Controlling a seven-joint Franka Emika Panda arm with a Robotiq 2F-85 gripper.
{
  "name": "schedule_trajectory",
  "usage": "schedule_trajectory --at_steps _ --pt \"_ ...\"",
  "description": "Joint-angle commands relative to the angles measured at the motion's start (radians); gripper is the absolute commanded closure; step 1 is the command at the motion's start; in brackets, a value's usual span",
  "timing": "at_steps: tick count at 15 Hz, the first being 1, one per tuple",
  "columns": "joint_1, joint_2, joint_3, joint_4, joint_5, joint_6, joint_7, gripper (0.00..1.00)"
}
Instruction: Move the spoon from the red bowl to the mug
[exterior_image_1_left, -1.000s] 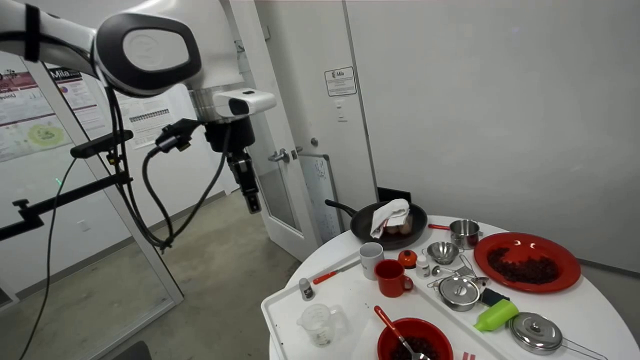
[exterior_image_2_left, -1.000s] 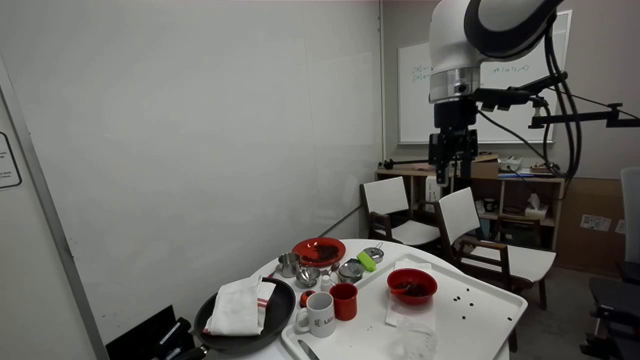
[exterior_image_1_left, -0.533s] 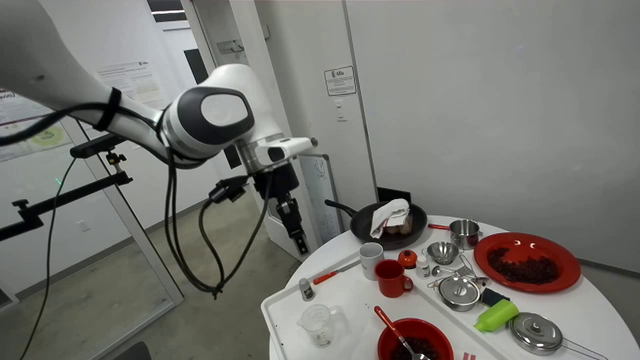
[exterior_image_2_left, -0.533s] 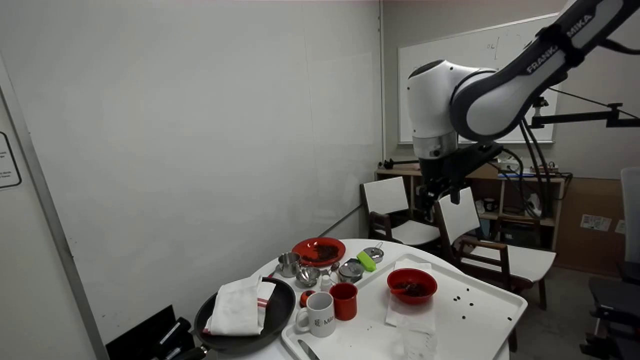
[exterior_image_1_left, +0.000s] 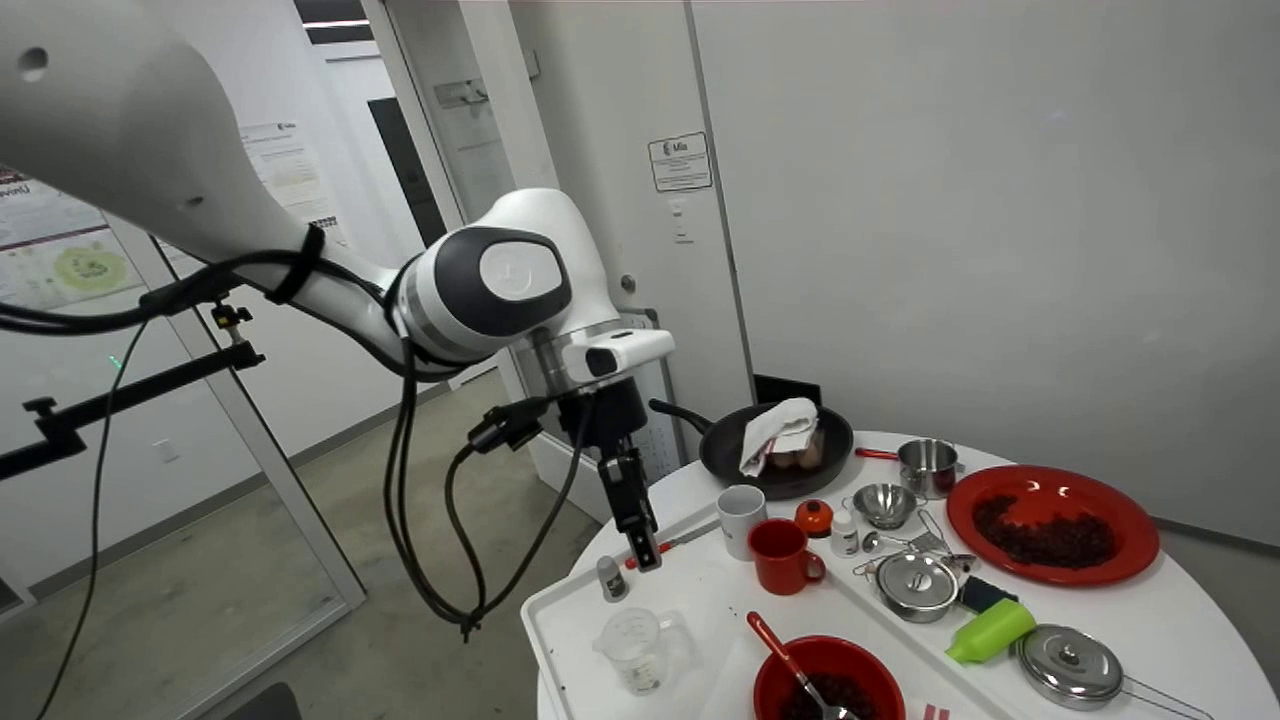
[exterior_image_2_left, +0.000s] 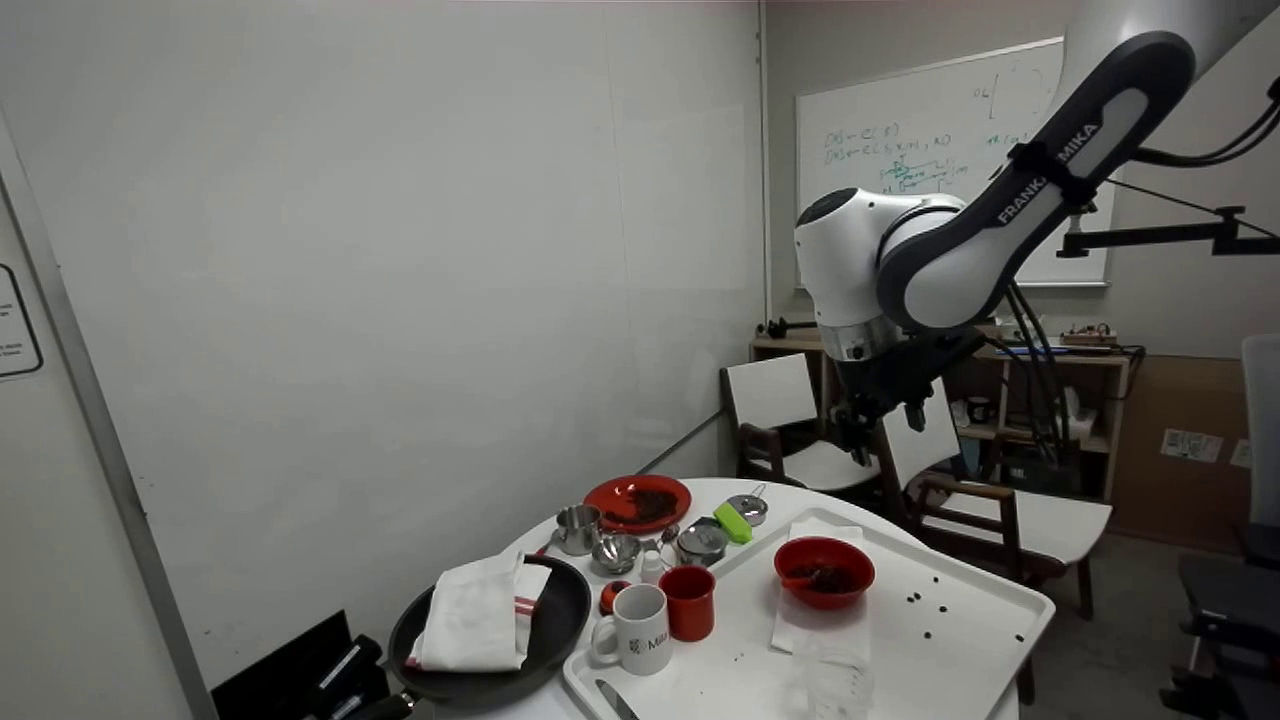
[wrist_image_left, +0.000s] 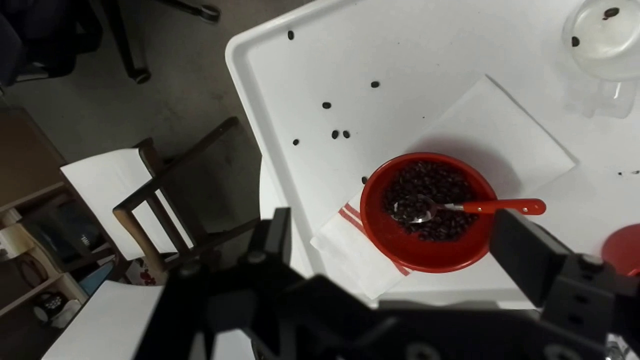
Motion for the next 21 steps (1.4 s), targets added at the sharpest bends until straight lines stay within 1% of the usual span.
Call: schedule_trajectory --at_steps 1,4,6,8,9,11,13,15,17,19,21 --pt "0.043 -0.014 -0.037 -0.017 -0.067 0.002 0.046 0.00" --pt "0.086 0.042 -0.063 0.024 -0.221 -0.065 0.177 0.00" --pt "0.106 0.091 -0.065 0.062 -0.322 -0.118 0.275 0.00" --pt "0.114 0.147 -0.057 0.102 -0.396 -0.164 0.322 0.00" --pt "0.110 0.173 -0.050 0.118 -0.429 -0.156 0.293 0.00" --pt "0.076 0.202 -0.026 0.130 -0.452 -0.052 0.170 0.00" --pt "0.061 0.237 -0.022 0.159 -0.464 0.028 0.092 0.00" --pt "0.039 0.273 -0.018 0.190 -0.438 0.110 -0.014 0.00" --pt "0.020 0.311 -0.015 0.224 -0.394 0.158 -0.121 0.00" --pt "0.010 0.352 -0.014 0.261 -0.334 0.157 -0.222 0.00" --pt "0.016 0.402 -0.018 0.308 -0.266 0.114 -0.315 0.00"
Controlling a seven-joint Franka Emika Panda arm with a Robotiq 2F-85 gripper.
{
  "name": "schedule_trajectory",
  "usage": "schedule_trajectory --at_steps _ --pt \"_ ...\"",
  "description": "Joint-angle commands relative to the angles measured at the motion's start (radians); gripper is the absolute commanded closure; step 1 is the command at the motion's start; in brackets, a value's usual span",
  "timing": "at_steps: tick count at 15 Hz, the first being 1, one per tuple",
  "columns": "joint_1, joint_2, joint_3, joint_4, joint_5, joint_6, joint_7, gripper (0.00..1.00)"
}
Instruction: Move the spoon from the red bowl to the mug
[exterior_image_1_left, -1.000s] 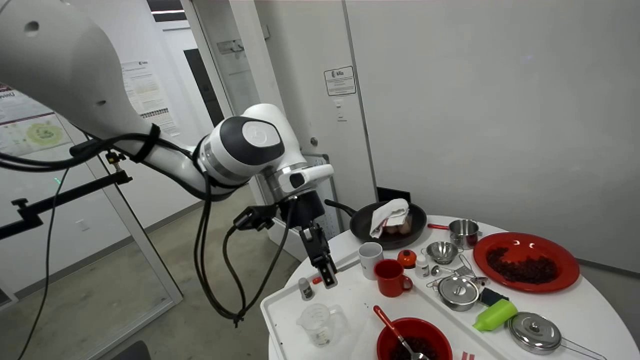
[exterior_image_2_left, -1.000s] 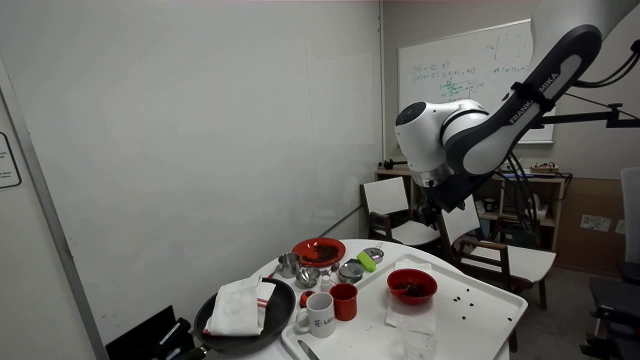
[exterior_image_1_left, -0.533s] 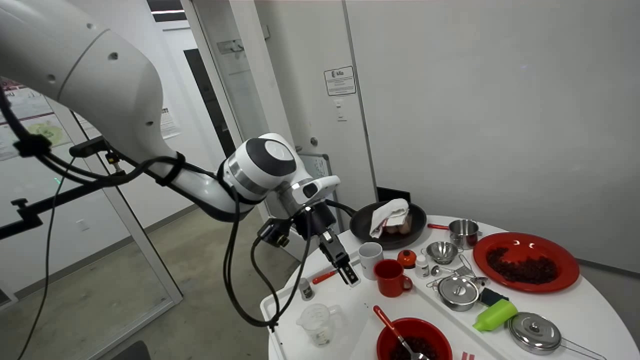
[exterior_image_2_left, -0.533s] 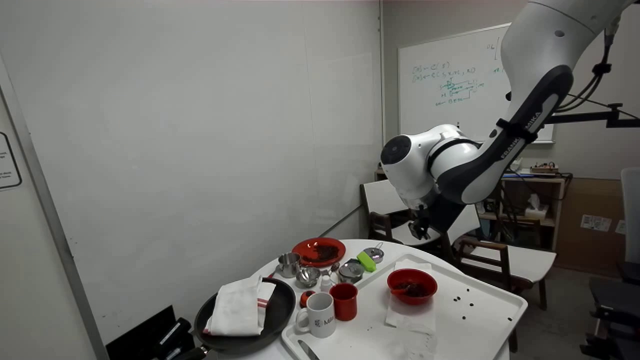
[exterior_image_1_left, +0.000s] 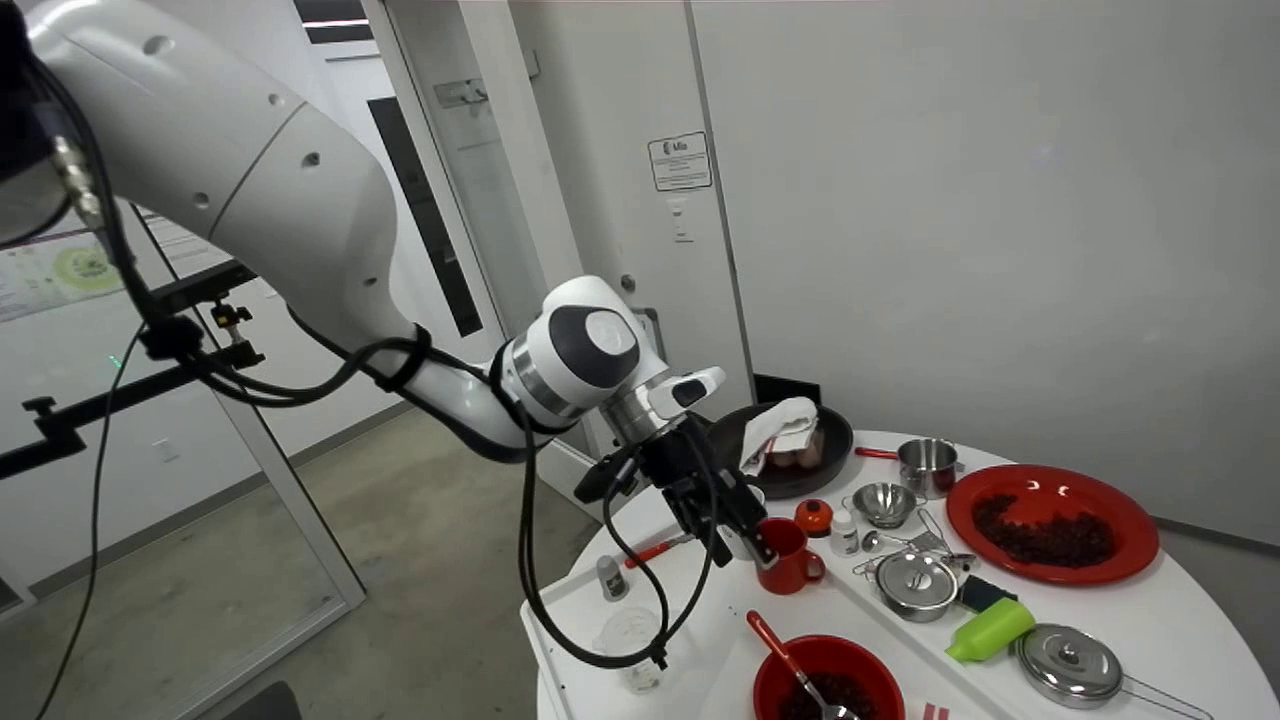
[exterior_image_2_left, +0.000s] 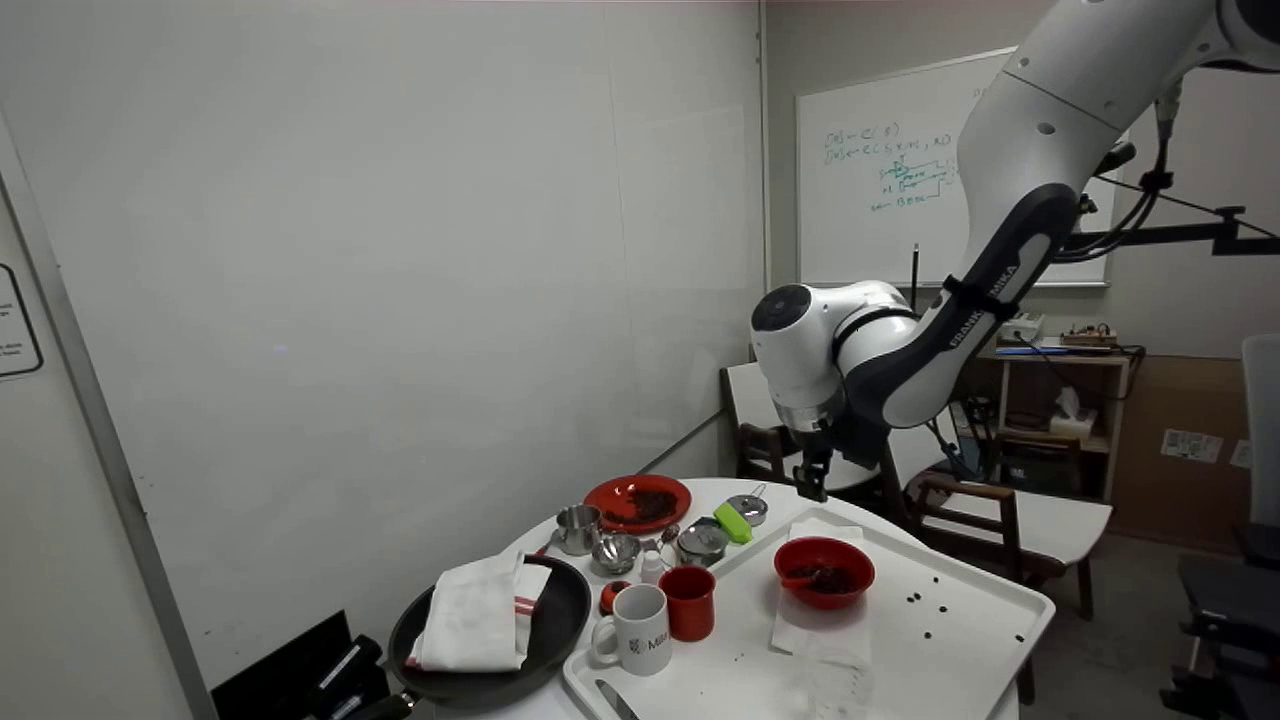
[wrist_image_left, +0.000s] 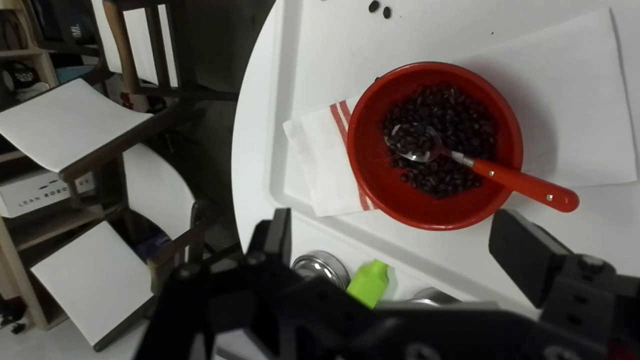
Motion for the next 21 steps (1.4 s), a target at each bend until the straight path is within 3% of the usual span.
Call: schedule_trajectory --at_steps 1,7,16,21 --pt "0.001 0.107 0.001 0.111 0.115 -0.047 -0.175 0.00" --pt "0.087 0.249 -0.028 0.255 0.150 -0.139 -0.267 0.00" --pt "0.197 0.440 -0.081 0.457 0.107 -0.313 -0.213 0.00" --pt "0.216 0.536 -0.113 0.557 0.113 -0.374 -0.179 0.00"
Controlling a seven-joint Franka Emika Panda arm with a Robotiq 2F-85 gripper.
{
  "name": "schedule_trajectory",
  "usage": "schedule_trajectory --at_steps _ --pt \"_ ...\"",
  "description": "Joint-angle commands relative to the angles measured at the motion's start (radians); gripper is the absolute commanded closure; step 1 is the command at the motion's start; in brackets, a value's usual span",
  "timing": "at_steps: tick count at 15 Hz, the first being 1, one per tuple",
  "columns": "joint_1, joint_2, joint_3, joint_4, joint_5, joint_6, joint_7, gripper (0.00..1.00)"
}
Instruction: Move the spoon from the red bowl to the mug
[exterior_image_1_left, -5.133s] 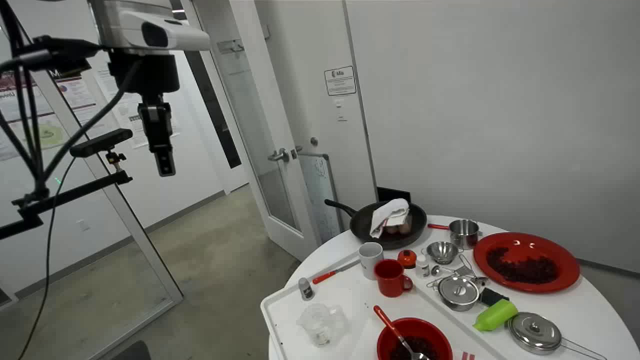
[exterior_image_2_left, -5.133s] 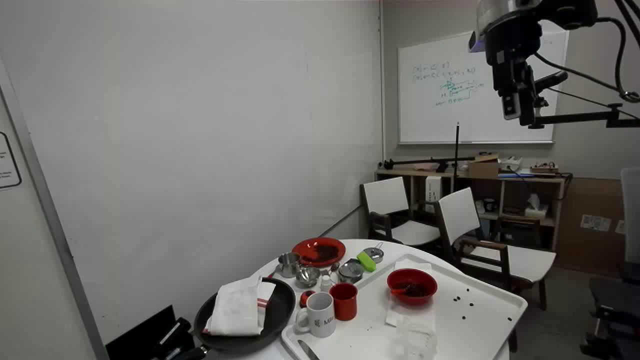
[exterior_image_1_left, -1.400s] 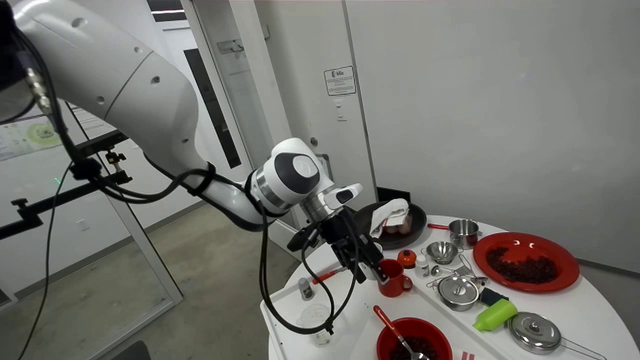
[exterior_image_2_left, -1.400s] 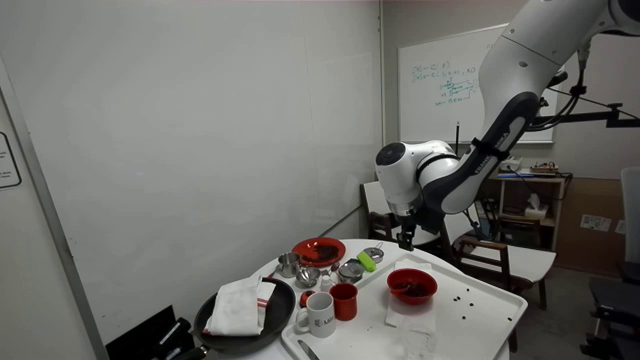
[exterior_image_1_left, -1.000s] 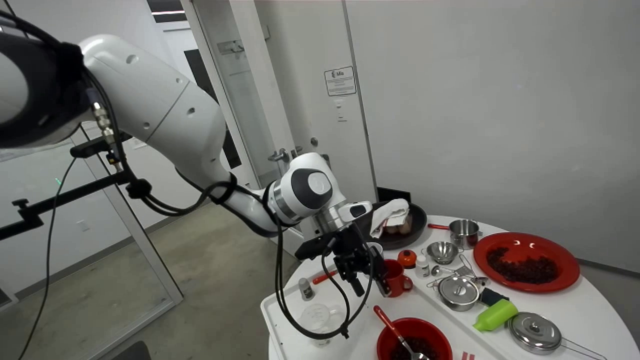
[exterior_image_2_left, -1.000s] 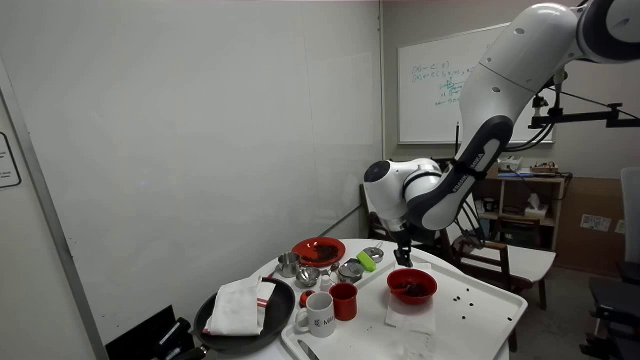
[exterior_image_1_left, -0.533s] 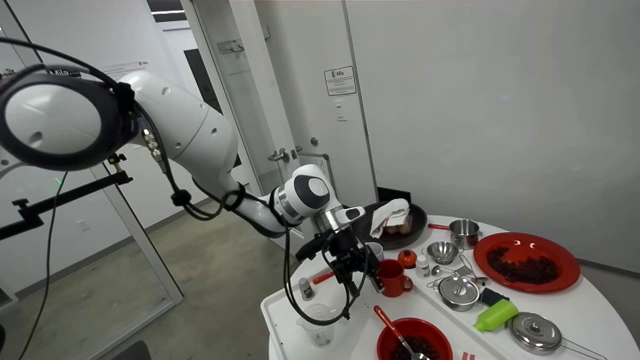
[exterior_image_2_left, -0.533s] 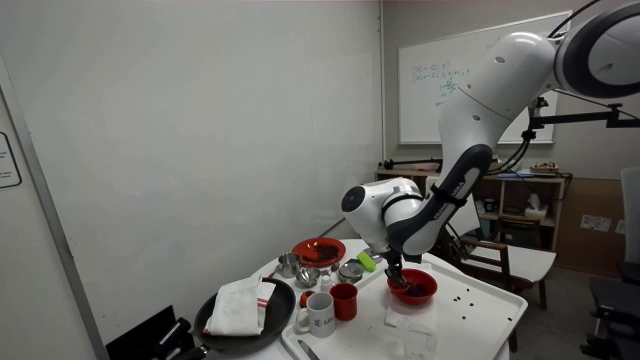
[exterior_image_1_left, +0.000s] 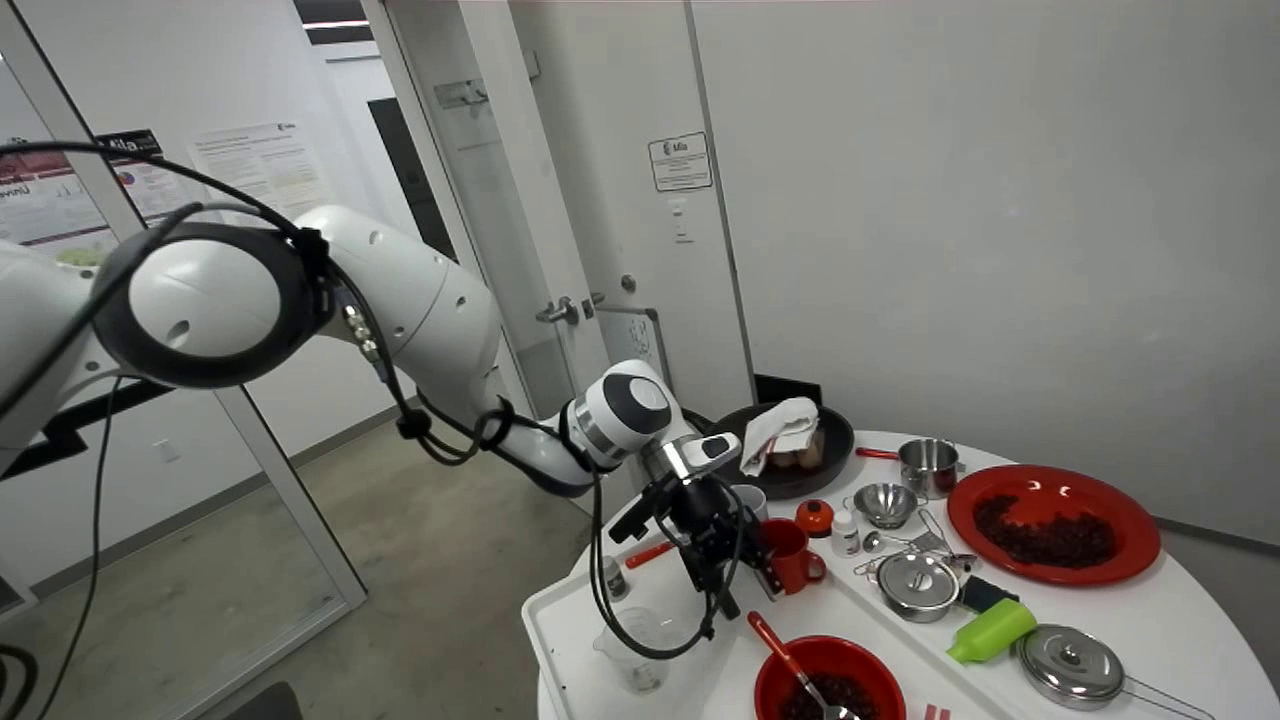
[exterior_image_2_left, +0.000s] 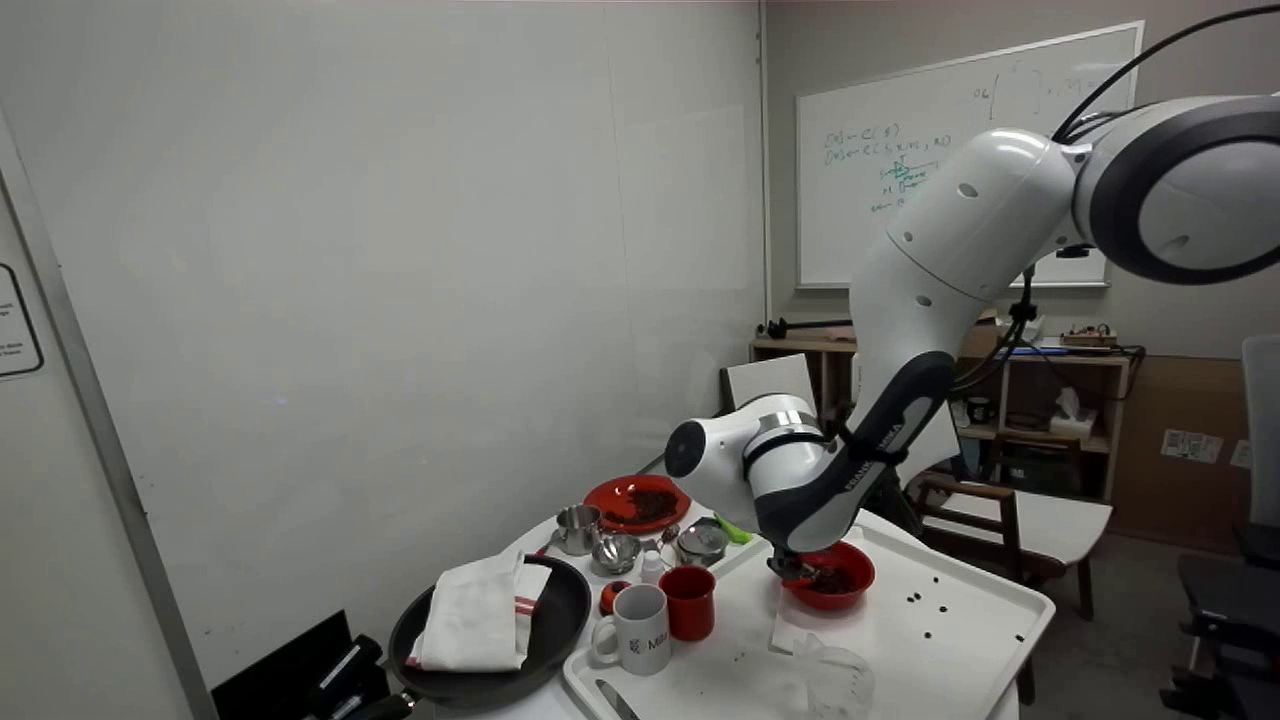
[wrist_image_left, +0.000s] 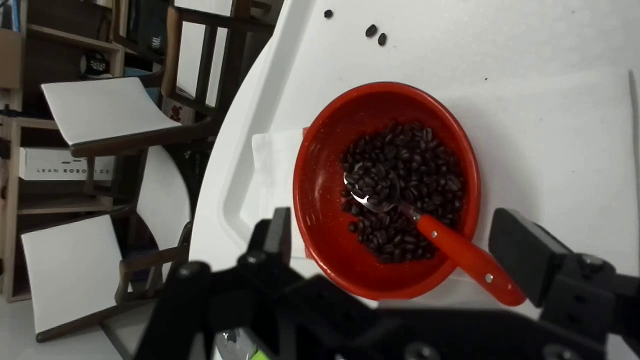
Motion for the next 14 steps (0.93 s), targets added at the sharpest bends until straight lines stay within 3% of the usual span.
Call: schedule_trajectory --at_steps 1,7,14 --pt "0.016 0.095 -0.018 0.120 0.014 -0.081 0.008 0.00" --pt "0.018 0.170 -0.021 0.233 0.043 -0.168 0.077 0.00" --pt "-0.005 0.228 0.005 0.357 0.183 -0.324 0.025 0.00"
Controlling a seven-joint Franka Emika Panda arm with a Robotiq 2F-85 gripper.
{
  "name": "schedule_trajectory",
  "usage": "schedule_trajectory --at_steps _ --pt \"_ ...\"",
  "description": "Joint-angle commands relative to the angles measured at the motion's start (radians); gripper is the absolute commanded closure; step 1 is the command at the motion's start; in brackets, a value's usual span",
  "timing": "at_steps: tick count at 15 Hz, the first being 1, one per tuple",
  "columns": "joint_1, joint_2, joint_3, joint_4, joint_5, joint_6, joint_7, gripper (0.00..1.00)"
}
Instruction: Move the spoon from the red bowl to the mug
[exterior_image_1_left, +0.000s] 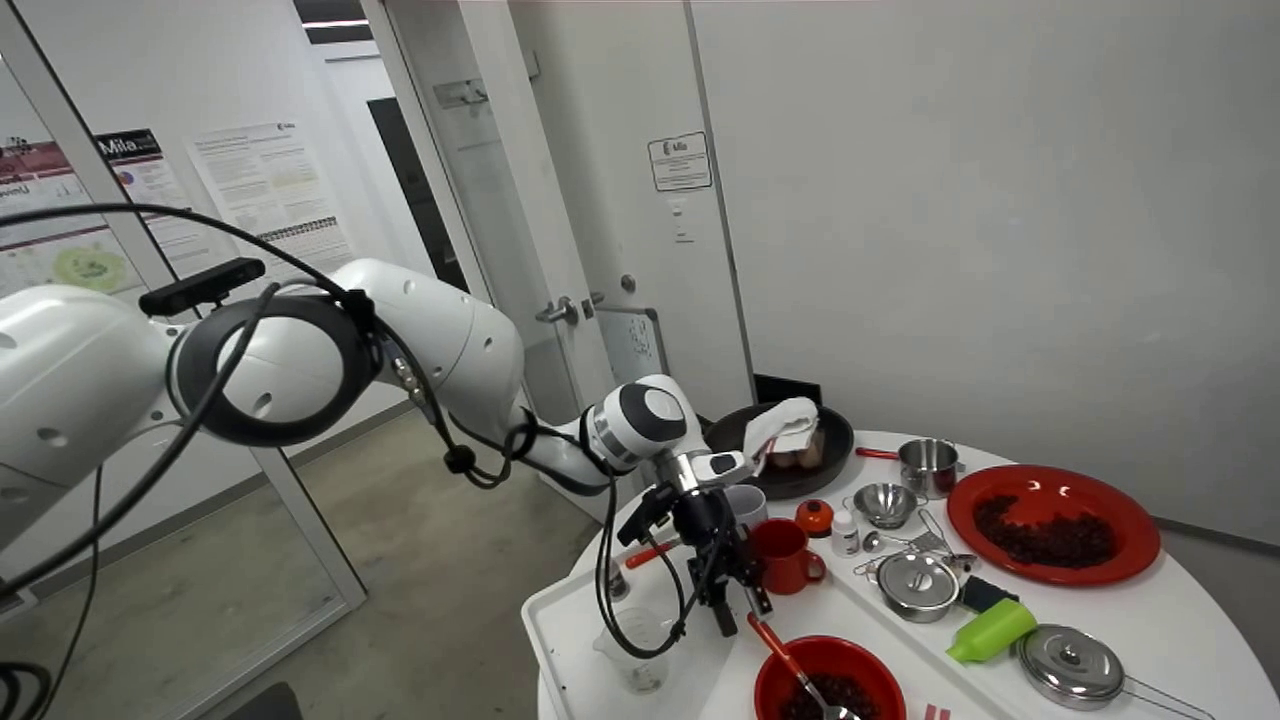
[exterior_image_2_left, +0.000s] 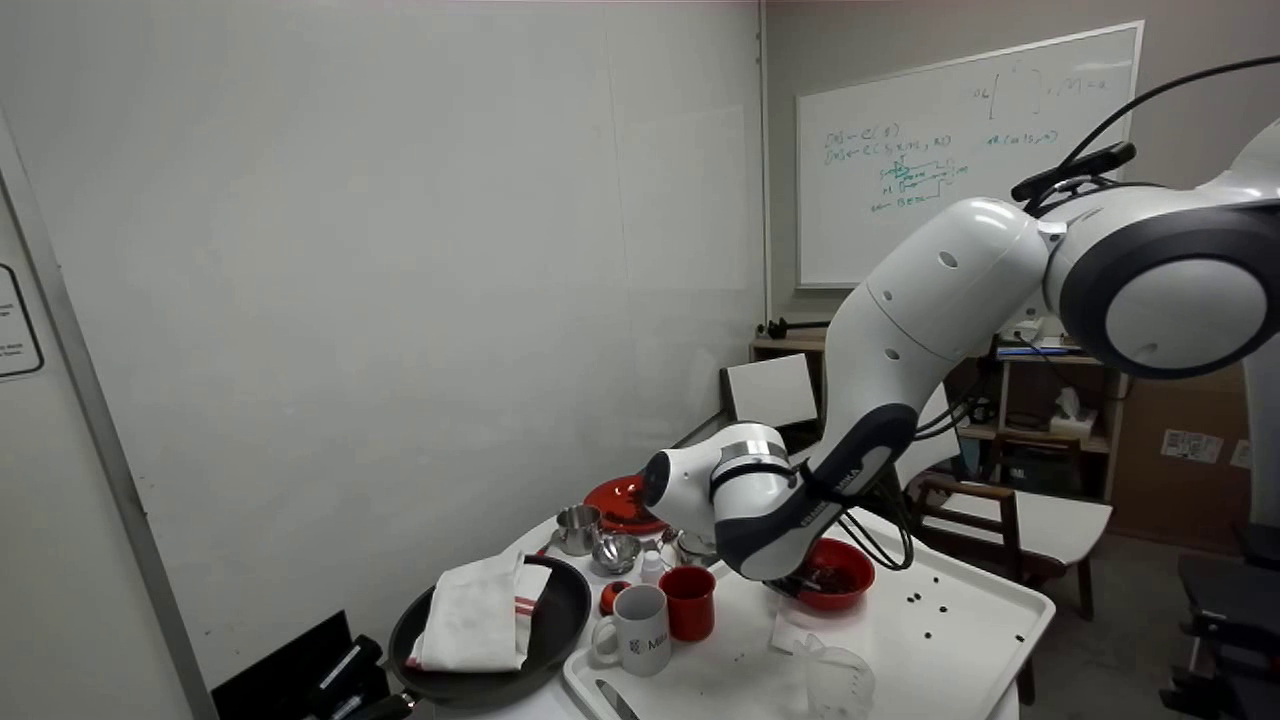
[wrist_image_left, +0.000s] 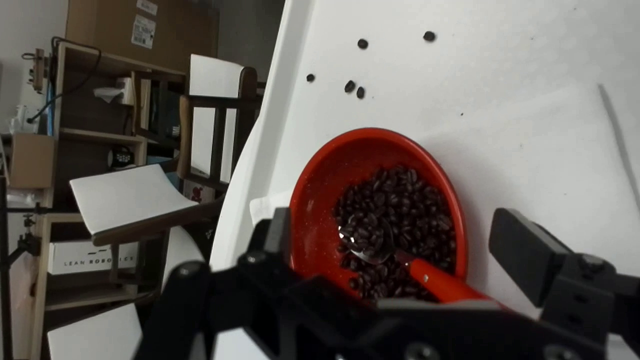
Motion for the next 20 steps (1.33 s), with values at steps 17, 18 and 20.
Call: schedule_trajectory --at_steps 17,18,20 --pt "0.086 0.076 -0.084 0.119 0.059 0.040 0.048 0.00" --pt "0.087 0.077 -0.084 0.114 0.056 0.055 0.043 0.00" --pt "0.090 0.084 -0.089 0.109 0.047 0.088 0.038 0.00"
